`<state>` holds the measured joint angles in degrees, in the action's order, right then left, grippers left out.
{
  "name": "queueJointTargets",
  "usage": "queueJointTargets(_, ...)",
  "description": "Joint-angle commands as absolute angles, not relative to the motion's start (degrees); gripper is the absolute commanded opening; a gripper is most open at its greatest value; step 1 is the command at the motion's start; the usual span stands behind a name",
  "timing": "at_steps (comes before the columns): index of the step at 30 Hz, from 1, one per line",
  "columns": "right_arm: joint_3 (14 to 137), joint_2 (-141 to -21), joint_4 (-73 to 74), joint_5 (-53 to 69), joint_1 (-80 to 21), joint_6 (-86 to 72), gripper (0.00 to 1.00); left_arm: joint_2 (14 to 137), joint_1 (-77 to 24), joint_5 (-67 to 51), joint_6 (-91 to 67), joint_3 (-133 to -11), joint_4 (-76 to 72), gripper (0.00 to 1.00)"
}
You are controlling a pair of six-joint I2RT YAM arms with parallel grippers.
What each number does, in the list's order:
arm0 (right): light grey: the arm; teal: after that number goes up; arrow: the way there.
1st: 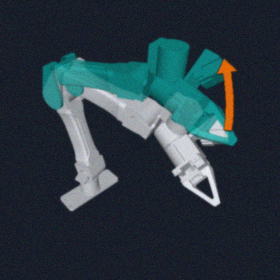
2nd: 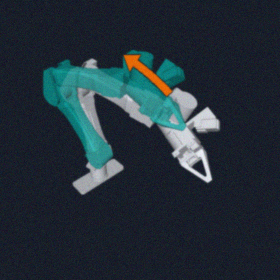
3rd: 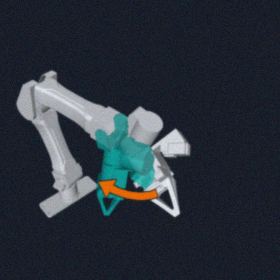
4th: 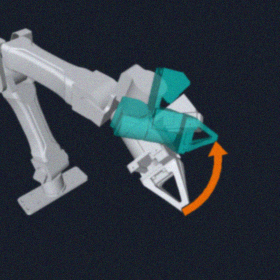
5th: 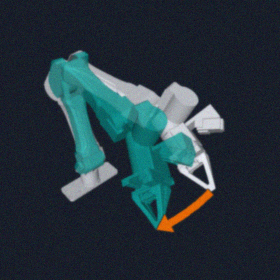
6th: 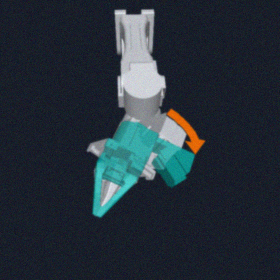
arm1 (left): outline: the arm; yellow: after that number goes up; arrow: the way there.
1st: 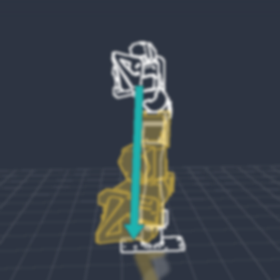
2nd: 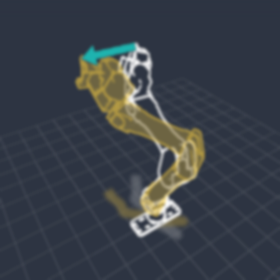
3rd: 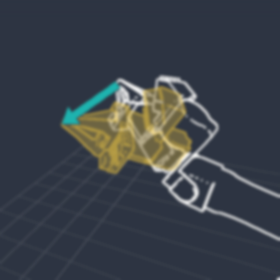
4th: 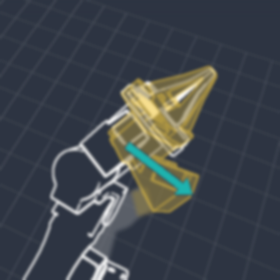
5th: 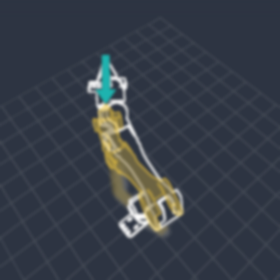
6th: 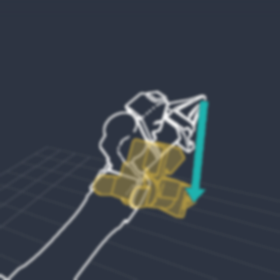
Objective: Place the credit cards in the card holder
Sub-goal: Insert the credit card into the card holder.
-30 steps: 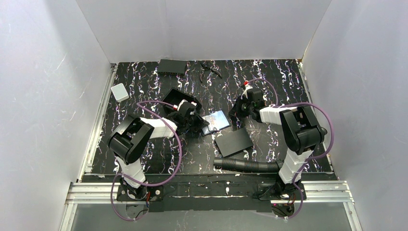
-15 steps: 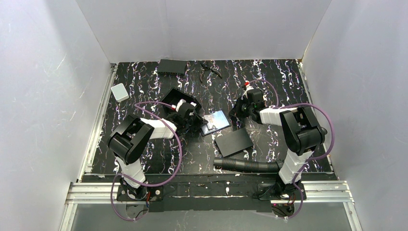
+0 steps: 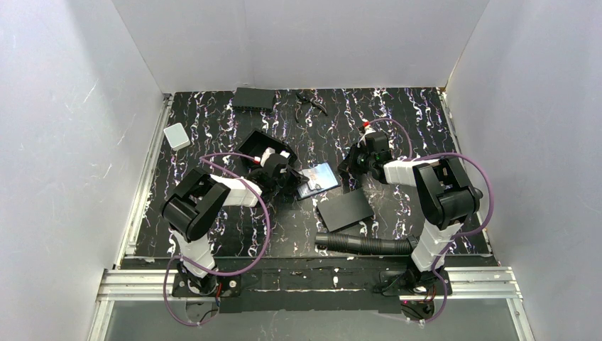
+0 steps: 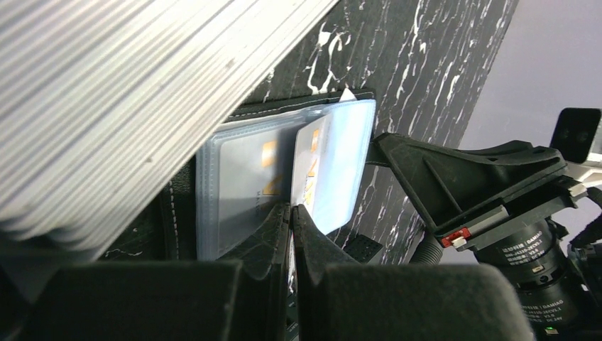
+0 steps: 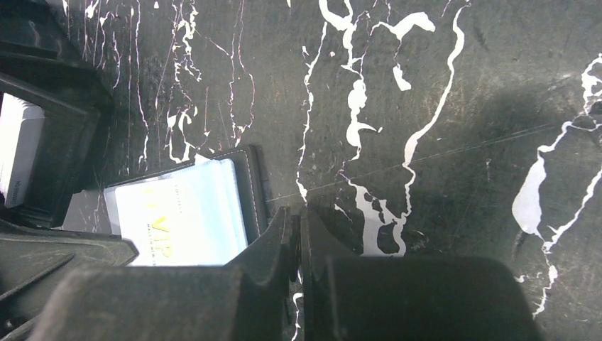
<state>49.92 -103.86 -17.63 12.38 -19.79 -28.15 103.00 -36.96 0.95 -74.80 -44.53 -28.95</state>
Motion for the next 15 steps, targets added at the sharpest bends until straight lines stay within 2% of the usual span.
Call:
queueJointTargets(1, 48.0, -103.3, -14.2, 12.3, -19.9, -28.0, 0.01, 104.3, -37.4, 2.1, -73.9, -44.6, -30.7, 0.00)
queueJointTargets(9, 48.2, -103.3, -14.5, 13.2, -19.9, -28.3, 0.01, 107.1, -37.6, -3.0, -70.6, -46.5, -30.8, 0.00)
queueJointTargets(10, 48.3, -103.2, -14.5, 13.3, -19.9, -28.3, 0.01, 106.7, -37.6, -3.1, -69.8, -46.5, -30.6, 0.03)
queueJointTargets(15, 48.3, -103.0, -14.5, 13.6, -19.9, -28.2, 0.01, 103.1, -37.5, -3.4, -64.6, -48.7, -22.0, 0.31)
